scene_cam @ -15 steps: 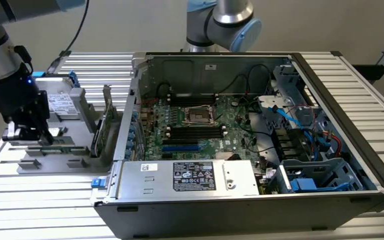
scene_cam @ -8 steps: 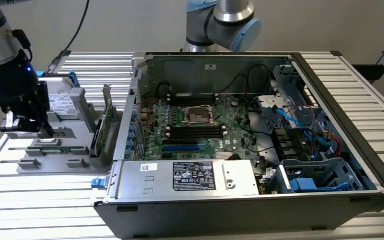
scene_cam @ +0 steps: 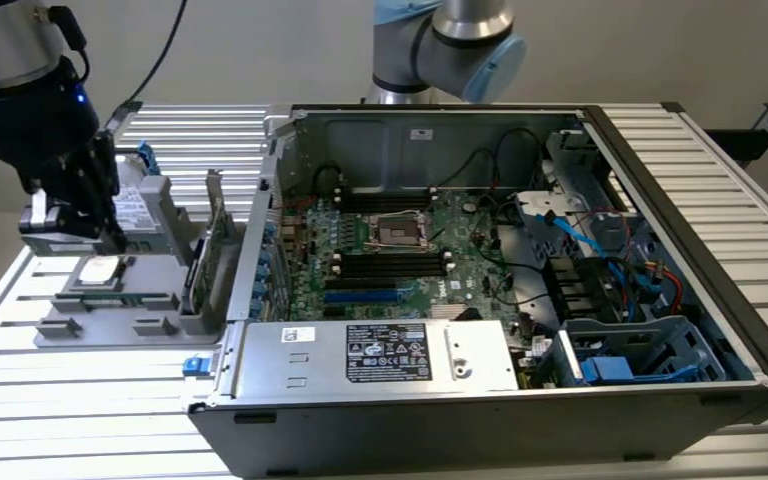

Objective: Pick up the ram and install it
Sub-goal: 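Pick up the ram and move it above insertion slot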

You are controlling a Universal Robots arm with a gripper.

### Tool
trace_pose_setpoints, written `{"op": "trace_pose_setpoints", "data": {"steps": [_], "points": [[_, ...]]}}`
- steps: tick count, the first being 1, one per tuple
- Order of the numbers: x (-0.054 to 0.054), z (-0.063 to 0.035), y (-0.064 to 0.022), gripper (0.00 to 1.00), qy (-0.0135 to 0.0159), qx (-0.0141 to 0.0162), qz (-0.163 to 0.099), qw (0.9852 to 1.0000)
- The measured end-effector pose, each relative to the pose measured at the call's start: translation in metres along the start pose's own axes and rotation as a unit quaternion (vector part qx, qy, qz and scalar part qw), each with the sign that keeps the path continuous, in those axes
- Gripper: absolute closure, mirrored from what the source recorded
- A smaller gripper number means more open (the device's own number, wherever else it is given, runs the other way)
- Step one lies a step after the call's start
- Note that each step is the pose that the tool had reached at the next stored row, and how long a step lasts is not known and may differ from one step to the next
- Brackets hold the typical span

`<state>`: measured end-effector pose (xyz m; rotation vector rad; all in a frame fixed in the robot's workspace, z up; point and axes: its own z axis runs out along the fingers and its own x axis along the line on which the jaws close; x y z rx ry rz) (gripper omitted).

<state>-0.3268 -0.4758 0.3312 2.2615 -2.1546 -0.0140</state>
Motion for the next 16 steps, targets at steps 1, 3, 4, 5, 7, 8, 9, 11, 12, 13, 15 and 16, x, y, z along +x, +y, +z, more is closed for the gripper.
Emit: {"op": "trace_pose_setpoints", "data": {"steps": [1, 3, 4, 5, 7, 8, 9, 11, 12, 13, 15, 16], "points": [[0.0, -0.0037, -0.0045, 0.86, -0.0005, -0.0001, 0.0, 1.0], [0.001, -0.0107, -0.0133, 0.86, -0.0016, -0.0001, 0.0, 1.0], [0.002, -0.0142, -0.0178, 0.86, -0.0021, -0.0001, 0.0, 1.0], [0.002, -0.0178, -0.0224, 0.86, -0.0027, -0.0002, 0.0, 1.0], [0.003, -0.0249, -0.0314, 0.86, -0.0039, -0.0001, 0.0, 1.0], [0.003, -0.0285, -0.0358, 0.86, -0.0046, -0.0002, 0.0, 1.0], [0.004, -0.0321, -0.0403, 0.86, -0.0052, -0.0002, 0.0, 1.0], [0.005, -0.0392, -0.0489, 0.86, -0.0065, -0.0002, 0.0, 1.0], [0.005, -0.043, -0.0536, 0.86, -0.0072, -0.0002, 0.0, 1.0], [0.006, -0.0466, -0.058, 0.86, -0.008, -0.0001, 0.0, 1.0], [0.006, -0.0538, -0.067, 0.86, -0.0094, -0.0002, 0.0, 1.0], [0.007, -0.0575, -0.0715, 0.86, -0.0102, -0.0001, 0.0, 0.9999]]}}
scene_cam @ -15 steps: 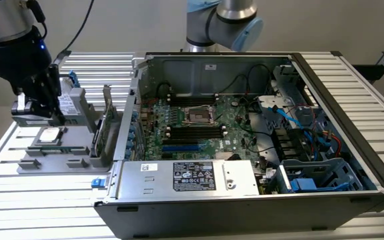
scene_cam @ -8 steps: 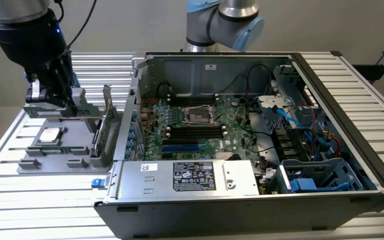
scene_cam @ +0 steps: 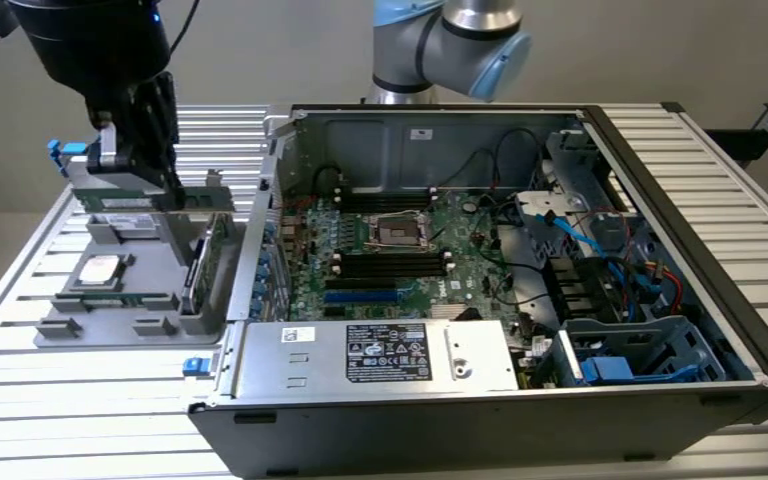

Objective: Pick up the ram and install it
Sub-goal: 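Pick up the ram and move it above insertion slot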

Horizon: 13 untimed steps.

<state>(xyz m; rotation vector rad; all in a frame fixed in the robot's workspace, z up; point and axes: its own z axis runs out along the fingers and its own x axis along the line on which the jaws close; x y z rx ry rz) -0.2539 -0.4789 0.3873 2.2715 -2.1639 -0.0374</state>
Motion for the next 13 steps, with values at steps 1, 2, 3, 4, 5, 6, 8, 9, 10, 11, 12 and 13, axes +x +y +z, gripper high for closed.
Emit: {"op": "trace_pose_setpoints", "data": {"steps": [1, 2, 3, 4, 5, 6, 8, 9, 10, 11, 12, 13], "points": [[0.0, -0.0037, -0.0046, 0.86, -0.0007, 0.0, 0.0, 1.0], [0.001, -0.0072, -0.0089, 0.86, -0.0013, 0.0, 0.0, 1.0], [0.001, -0.0102, -0.0133, 0.86, -0.002, 0.0, 0.0, 1.0], [0.001, -0.0122, -0.0178, 0.86, -0.0024, 0.0001, 0.0, 1.0], [0.002, -0.0133, -0.0222, 0.86, -0.0026, 0.0, 0.0, 1.0], [0.002, -0.0137, -0.0268, 0.86, -0.0026, -0.0001, 0.0, 1.0], [0.002, -0.0141, -0.0379, 0.86, -0.0027, -0.0001, 0.0, 1.0], [0.003, -0.0142, -0.0423, 0.86, -0.0027, -0.0001, 0.0, 1.0], [0.003, -0.0142, -0.0468, 0.86, -0.0027, -0.0001, 0.0, 1.0], [0.003, -0.0143, -0.0517, 0.86, -0.0027, -0.0001, 0.0, 1.0], [0.003, -0.0144, -0.0562, 0.86, -0.0027, -0.0001, 0.0, 1.0], [0.003, -0.0145, -0.0607, 0.86, -0.0027, -0.0001, 0.0, 1.0]]}}
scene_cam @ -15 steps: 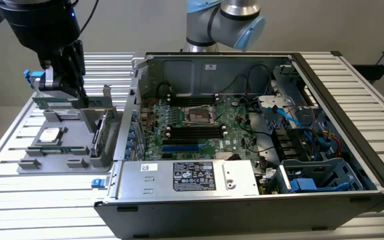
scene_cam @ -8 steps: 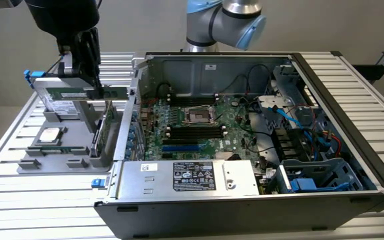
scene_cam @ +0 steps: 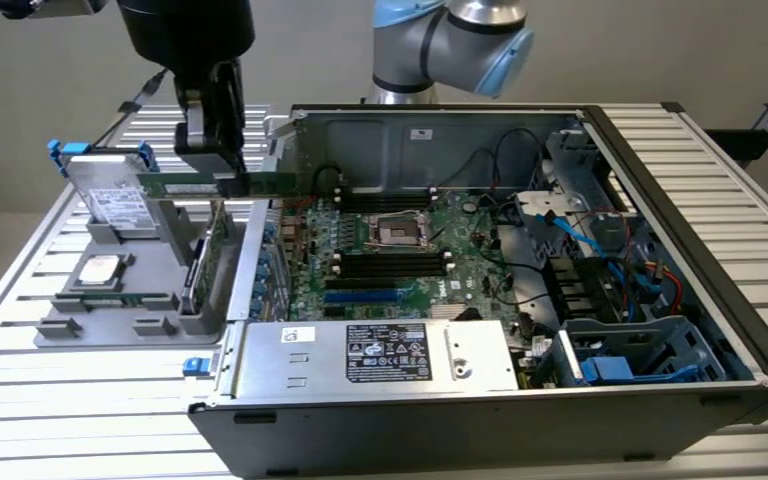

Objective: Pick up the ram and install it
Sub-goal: 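Pick up the ram and move it above insertion slot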

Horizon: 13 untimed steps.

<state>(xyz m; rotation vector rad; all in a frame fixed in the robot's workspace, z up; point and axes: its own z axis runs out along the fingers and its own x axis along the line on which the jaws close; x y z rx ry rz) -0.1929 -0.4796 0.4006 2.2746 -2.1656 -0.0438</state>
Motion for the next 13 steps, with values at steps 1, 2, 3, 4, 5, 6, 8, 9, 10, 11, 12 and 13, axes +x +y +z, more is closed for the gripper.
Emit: {"op": "trace_pose_setpoints", "data": {"steps": [1, 2, 3, 4, 5, 6, 8, 9, 10, 11, 12, 13], "points": [[0.0, -0.0001, -0.0047, 0.86, 0.0, 0.0, 0.0, 1.0], [0.0, -0.0002, -0.0091, 0.86, 0.0, 0.0, 0.0, 1.0], [0.001, -0.0002, -0.0138, 0.86, 0.0, 0.0, 0.0, 1.0], [0.001, -0.0001, -0.0184, 0.86, 0.0, 0.0, 0.0, 1.0], [0.001, 0.0, -0.0229, 0.86, 0.0, 0.0, -0.001, 1.0], [0.001, 0.0001, -0.0275, 0.86, 0.0, 0.0, -0.001, 1.0], [0.002, 0.0005, -0.0365, 0.86, 0.0, 0.0, -0.001, 1.0], [0.002, 0.0008, -0.041, 0.86, 0.0, 0.0, -0.001, 1.0], [0.002, 0.001, -0.0456, 0.86, 0.0, 0.0, -0.001, 1.0], [0.002, 0.0012, -0.0499, 0.86, 0.0001, -0.0001, -0.001, 1.0], [0.003, 0.0015, -0.0545, 0.86, 0.0, 0.0, -0.001, 1.0], [0.003, 0.0018, -0.0593, 0.86, 0.0, 0.0, -0.001, 1.0]]}}
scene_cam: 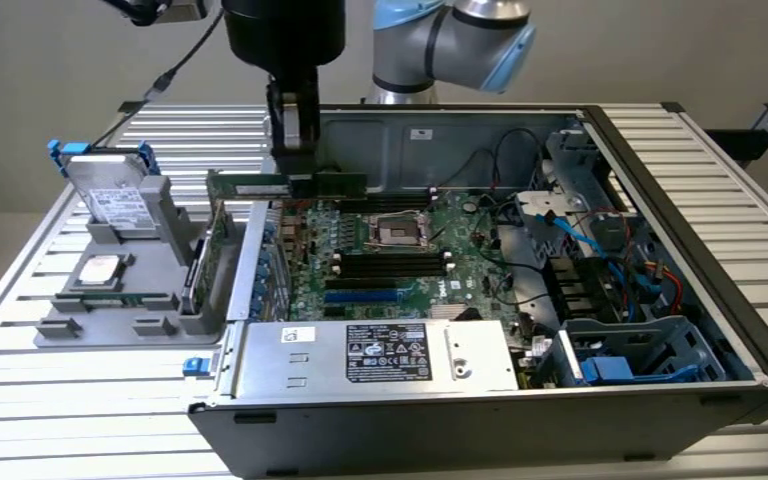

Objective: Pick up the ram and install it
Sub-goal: 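Pick up the ram and move it above insertion slot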

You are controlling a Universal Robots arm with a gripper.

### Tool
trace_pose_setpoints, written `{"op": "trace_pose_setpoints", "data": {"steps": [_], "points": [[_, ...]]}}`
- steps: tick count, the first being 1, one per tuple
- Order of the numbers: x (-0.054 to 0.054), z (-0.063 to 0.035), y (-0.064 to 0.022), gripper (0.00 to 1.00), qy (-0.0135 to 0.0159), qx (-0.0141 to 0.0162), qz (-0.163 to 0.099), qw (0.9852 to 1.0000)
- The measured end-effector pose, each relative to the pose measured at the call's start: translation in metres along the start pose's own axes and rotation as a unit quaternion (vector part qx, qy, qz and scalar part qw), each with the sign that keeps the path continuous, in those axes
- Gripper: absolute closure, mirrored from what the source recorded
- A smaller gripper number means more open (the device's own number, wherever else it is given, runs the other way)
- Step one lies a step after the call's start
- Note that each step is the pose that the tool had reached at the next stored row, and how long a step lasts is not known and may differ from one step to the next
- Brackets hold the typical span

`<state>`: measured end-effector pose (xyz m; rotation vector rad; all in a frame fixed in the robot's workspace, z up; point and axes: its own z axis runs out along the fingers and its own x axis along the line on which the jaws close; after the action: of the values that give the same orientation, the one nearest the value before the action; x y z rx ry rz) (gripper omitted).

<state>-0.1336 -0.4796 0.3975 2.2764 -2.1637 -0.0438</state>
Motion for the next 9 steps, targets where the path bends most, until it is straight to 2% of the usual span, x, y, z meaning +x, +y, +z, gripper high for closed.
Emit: {"op": "trace_pose_setpoints", "data": {"steps": [9], "points": [[0.002, 0.0029, -0.0409, 0.86, 0.0, 0.0, 0.0, 1.0]]}}
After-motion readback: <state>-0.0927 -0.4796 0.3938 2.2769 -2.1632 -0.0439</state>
